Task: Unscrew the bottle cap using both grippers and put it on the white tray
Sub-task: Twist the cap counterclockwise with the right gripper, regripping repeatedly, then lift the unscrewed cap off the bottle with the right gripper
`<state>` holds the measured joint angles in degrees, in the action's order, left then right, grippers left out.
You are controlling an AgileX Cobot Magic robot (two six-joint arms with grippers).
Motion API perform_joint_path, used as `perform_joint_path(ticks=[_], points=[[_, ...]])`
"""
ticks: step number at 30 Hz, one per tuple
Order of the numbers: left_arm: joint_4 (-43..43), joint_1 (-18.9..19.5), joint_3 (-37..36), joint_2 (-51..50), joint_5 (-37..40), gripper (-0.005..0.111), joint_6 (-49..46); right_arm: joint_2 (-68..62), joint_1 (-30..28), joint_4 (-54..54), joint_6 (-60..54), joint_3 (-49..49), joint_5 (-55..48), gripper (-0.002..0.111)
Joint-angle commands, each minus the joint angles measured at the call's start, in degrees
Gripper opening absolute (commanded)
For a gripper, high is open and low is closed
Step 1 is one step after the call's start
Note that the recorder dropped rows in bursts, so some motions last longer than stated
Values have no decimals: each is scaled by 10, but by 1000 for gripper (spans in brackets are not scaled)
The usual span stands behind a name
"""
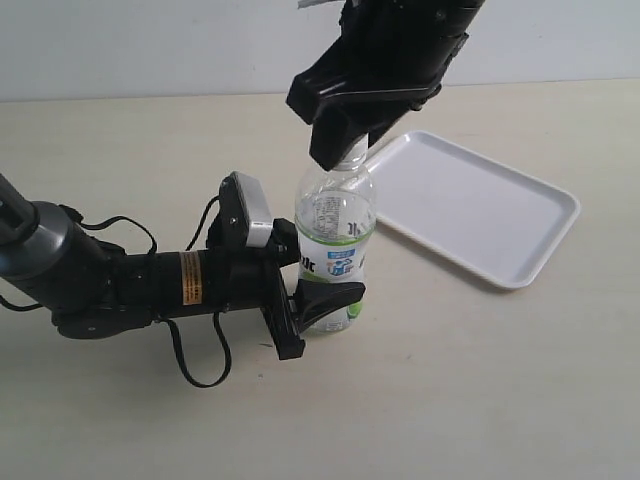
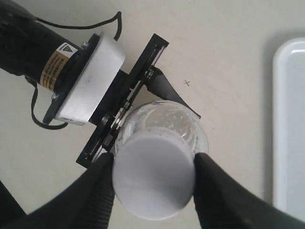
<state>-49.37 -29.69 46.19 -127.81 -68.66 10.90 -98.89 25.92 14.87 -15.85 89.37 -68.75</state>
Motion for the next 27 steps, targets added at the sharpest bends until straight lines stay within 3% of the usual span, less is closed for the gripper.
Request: perform_joint_path(ticks=[1,7,10,20,27], points=[[0,0,-1,1,9,0,-3,2,0,-3,-125,4,-6,0],[0,0,-1,1,9,0,-3,2,0,-3,-408,4,-12,0],[0,0,-1,1,9,0,-3,2,0,-6,-478,4,-12,0],[0,0,-1,1,9,0,-3,3,0,6,-497,50,-12,0],[5,0,-1,1,9,0,-3,16,0,-7,-390,66,-12,0]])
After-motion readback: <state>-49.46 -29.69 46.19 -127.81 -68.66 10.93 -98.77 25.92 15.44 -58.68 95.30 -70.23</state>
